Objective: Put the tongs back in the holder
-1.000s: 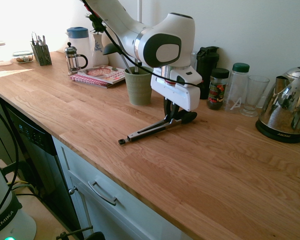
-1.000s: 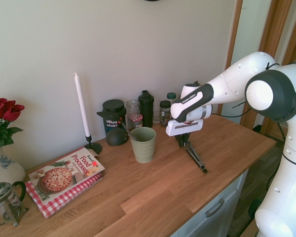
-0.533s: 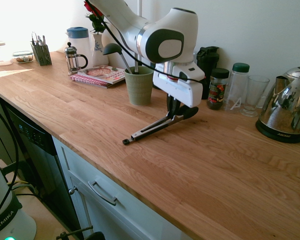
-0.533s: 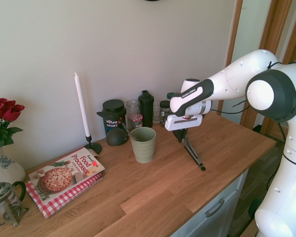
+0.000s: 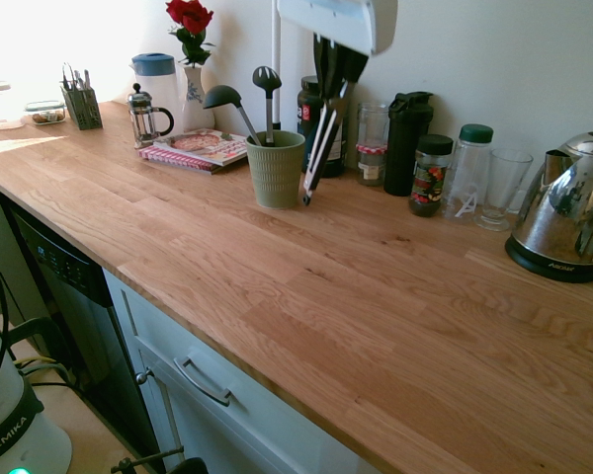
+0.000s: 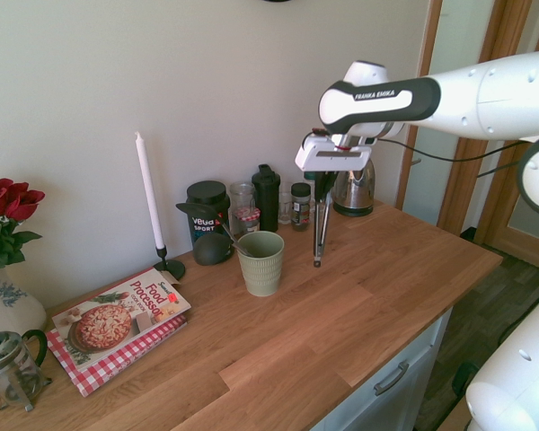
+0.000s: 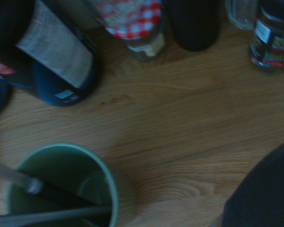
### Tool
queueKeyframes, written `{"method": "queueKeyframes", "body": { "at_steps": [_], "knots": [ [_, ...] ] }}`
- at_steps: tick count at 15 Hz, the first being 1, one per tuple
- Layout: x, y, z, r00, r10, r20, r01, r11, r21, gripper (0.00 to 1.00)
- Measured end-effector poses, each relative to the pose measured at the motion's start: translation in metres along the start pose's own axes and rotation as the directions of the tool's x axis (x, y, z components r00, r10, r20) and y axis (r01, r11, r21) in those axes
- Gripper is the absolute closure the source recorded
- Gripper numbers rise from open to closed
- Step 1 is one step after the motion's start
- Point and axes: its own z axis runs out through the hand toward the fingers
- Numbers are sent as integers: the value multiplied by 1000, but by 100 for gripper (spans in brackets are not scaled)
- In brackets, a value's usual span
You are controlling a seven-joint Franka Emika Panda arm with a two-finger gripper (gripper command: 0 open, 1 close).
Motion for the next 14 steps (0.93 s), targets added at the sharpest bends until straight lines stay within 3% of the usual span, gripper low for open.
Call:
{"method": "queueKeyframes", "body": {
  "at_steps": [4, 6, 10, 14],
  "knots": [
    [-81, -76, -95, 984, -162, -75, 170, 979, 109, 100],
    [-115, -114, -106, 971, -196, -138, 212, 970, 115, 100],
    [-126, -154, -57, 952, -179, -247, 199, 979, 54, 100],
    [-114, -154, -4, 952, -175, -251, 183, 983, 9, 100]
  ]
}}
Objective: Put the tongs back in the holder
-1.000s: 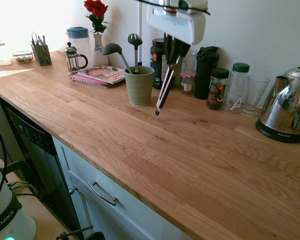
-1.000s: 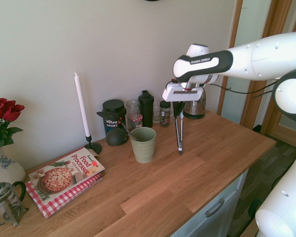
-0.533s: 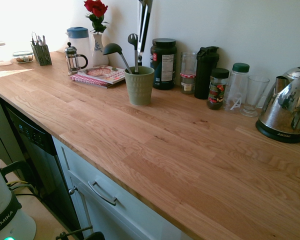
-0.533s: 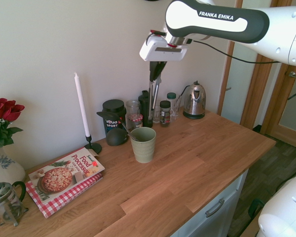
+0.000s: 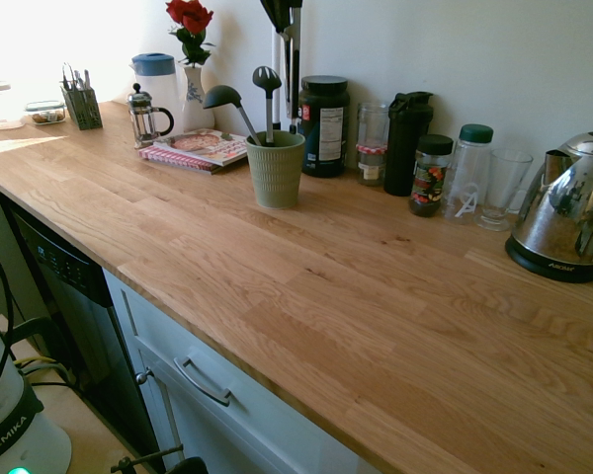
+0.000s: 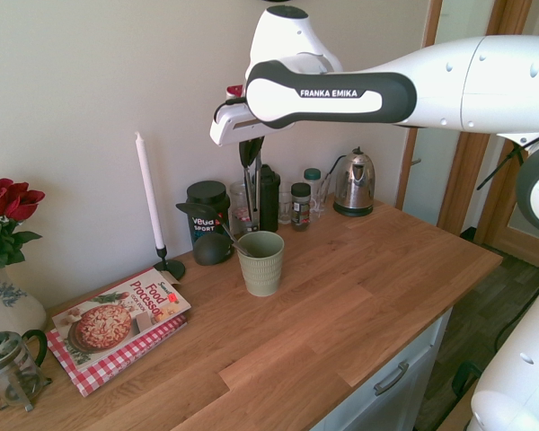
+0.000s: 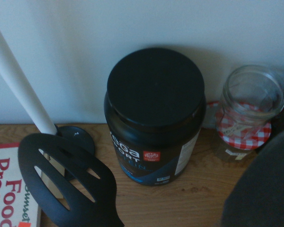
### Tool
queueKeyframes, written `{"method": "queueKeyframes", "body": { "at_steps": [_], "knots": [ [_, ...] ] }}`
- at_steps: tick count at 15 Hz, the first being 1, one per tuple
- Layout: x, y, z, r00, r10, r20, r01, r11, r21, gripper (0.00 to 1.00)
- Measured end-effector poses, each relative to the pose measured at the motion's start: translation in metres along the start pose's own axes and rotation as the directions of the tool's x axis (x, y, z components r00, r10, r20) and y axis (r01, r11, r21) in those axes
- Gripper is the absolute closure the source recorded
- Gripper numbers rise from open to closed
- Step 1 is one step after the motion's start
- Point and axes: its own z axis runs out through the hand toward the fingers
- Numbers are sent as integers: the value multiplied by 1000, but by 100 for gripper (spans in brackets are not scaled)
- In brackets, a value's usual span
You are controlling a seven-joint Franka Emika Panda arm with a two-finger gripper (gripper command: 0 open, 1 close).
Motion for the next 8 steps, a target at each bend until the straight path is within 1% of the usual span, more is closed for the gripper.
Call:
{"method": "queueKeyframes", "body": {
  "at_steps": [4, 5, 8],
  "knots": [
    [-1, 17, 43, 1000, 5, 10, -5, 1000, -31, 100],
    [-1, 20, 54, 1000, 10, 16, -9, 999, -39, 0],
    [-4, 24, 80, 999, 18, 41, -15, 998, -63, 0]
  ]
}}
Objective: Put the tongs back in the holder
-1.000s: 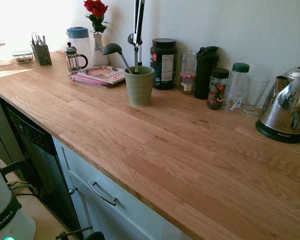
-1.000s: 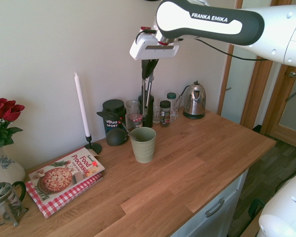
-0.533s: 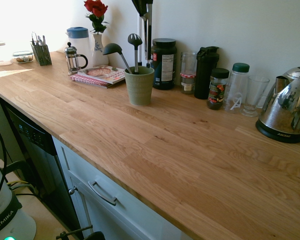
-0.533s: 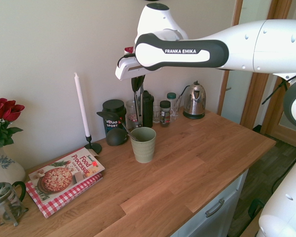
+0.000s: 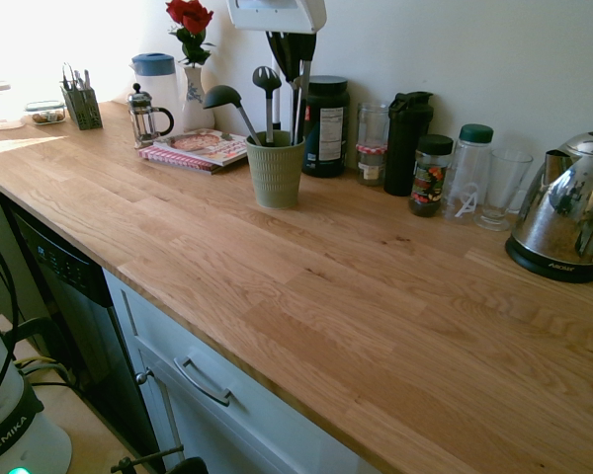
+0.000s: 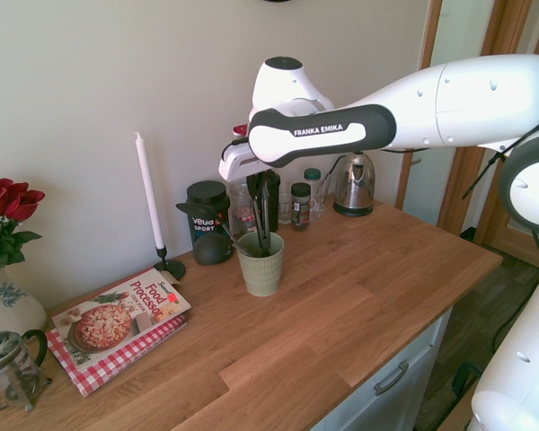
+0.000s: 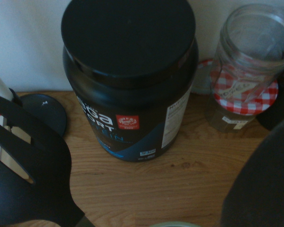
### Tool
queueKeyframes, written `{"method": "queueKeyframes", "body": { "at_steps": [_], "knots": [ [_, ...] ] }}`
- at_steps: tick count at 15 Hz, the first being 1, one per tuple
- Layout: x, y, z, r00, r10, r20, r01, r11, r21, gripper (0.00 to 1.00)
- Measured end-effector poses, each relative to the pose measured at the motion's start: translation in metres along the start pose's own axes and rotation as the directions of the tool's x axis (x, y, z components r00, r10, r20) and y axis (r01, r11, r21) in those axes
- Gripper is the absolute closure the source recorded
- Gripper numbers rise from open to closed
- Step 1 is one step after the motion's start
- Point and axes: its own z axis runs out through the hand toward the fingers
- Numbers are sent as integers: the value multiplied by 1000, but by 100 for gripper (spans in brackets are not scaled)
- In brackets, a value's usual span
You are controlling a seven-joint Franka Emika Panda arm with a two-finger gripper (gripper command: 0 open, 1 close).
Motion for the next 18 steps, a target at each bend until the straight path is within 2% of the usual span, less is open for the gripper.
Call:
{"method": "queueKeyframes", "body": {
  "at_steps": [7, 12, 13, 16, 18],
  "knots": [
    [-9, -2, 7, 1000, -8, 18, 8, 1000, -6, 0],
    [-16, -3, -21, 1000, -11, 22, 11, 1000, 10, 0],
    [-21, 2, -36, 999, -14, 41, 14, 1000, -16, 0],
    [-40, 31, -61, 986, -8, 165, 39, 982, -183, 0],
    [-47, 46, -58, 979, -21, 204, 68, 971, -228, 0]
  ]
}}
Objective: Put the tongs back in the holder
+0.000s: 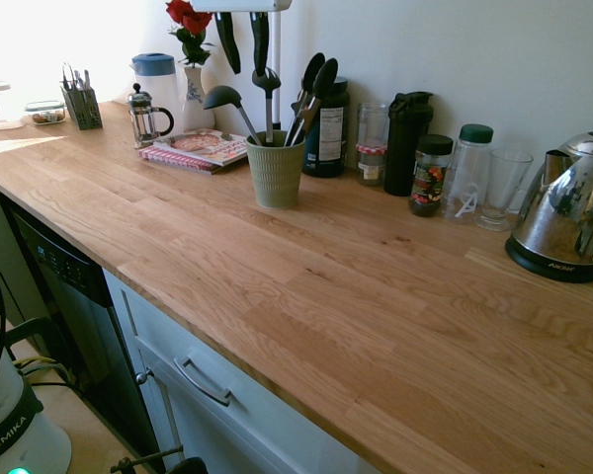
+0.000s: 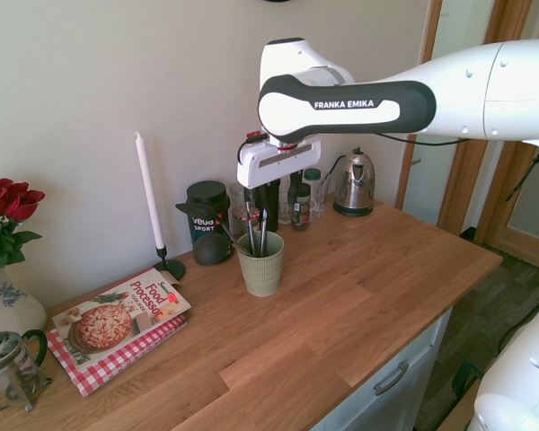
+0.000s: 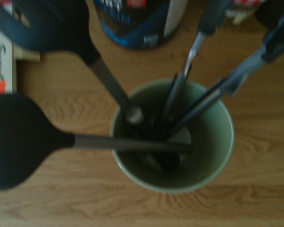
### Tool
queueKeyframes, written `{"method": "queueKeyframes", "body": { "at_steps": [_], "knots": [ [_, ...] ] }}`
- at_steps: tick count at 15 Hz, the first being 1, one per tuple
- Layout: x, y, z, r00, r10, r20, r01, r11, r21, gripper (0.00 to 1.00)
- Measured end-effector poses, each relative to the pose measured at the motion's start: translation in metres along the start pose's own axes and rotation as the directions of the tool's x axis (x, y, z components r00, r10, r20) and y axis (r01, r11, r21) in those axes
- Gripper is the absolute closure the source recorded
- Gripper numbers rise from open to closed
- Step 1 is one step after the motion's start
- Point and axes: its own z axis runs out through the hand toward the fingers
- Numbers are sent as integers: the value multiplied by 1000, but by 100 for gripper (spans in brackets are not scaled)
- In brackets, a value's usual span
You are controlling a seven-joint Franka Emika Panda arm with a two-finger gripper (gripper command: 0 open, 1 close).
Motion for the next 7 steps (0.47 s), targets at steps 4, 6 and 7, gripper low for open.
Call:
{"method": "queueKeyframes", "body": {
  "at_steps": [4, 6, 7],
  "knots": [
    [-11, 50, 43, 999, -14, 46, 16, 999, -29, 0],
    [-23, 86, 56, 997, -15, 79, 15, 1000, -7, 0],
    [-32, 104, 62, 995, -13, 95, 14, 1000, -6, 0]
  ]
}}
